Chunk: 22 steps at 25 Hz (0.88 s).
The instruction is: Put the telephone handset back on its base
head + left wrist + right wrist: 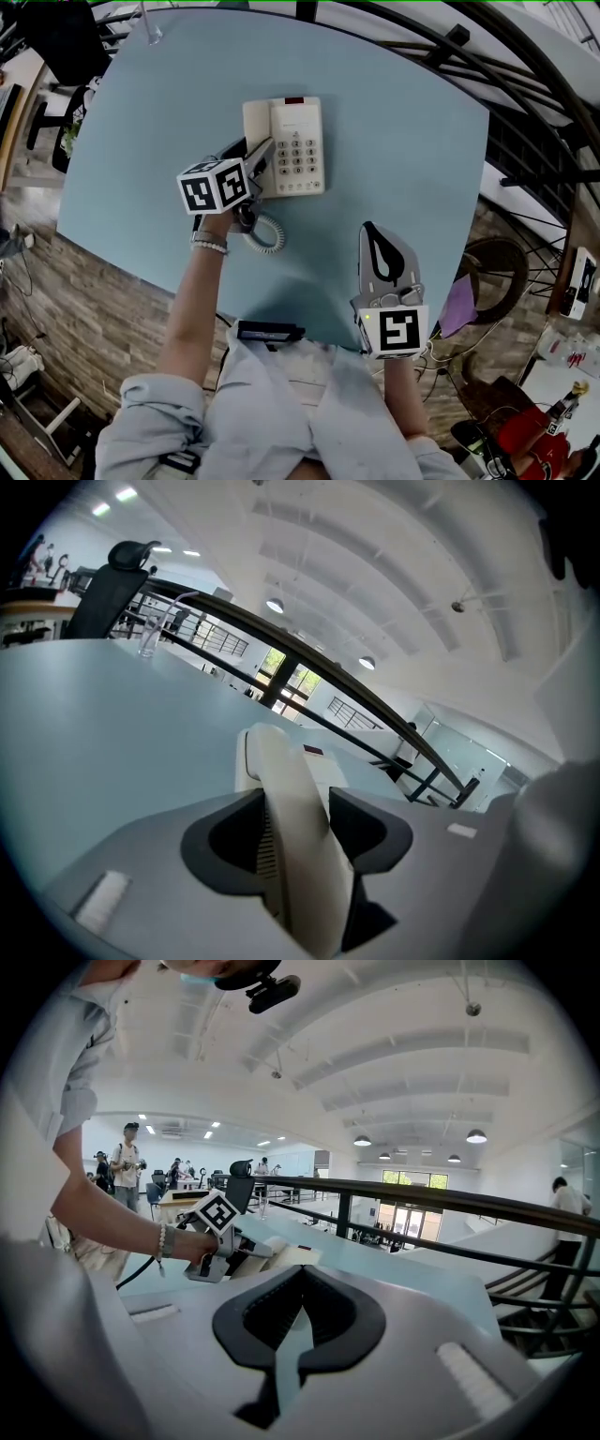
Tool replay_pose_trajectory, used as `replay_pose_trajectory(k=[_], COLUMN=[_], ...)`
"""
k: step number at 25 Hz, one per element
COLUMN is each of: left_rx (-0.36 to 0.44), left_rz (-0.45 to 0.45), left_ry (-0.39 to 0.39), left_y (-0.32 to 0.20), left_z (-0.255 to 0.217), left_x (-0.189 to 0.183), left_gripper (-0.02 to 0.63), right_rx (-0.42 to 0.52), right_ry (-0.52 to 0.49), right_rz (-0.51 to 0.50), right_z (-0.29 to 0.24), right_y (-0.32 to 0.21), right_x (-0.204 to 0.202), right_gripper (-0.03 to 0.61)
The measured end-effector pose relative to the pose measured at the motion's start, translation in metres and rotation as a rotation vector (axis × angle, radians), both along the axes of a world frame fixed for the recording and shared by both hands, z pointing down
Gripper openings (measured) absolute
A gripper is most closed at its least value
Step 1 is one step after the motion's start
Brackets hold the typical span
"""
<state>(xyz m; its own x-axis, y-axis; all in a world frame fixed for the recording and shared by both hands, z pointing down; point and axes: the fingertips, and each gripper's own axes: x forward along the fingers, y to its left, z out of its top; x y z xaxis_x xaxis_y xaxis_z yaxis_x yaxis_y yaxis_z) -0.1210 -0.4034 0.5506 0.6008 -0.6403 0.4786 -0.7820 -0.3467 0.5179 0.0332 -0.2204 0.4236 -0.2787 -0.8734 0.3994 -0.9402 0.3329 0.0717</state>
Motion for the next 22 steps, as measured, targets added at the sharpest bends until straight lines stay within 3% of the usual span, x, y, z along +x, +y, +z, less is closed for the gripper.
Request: replay_pose_trajectory(k=[8,16,22], left_rx=[0.055,0.167,0.287], left_rz=[0.018,0.018,0.045], left_ry=[-0.047,-0.069,-0.040], left_y=[0.009,0.028,0.060], left_z=[-0.011,-0.051,-0.096], left_x=[-0.005,-0.015,-0.014], left_gripper=[0.195,0.193,0.174], right_rx=[0.009,0.041,0.072], right_ry=[0.012,0.017,0.010], right_rz=[-0.006,-0.018,-0.044], right_z=[-0.004,-0.016,-0.030], right_y=[0.003,0.011,0.021], right_x=[0.001,-0.004,-0.011], right_gripper=[-0.002,-0.002,-0.002])
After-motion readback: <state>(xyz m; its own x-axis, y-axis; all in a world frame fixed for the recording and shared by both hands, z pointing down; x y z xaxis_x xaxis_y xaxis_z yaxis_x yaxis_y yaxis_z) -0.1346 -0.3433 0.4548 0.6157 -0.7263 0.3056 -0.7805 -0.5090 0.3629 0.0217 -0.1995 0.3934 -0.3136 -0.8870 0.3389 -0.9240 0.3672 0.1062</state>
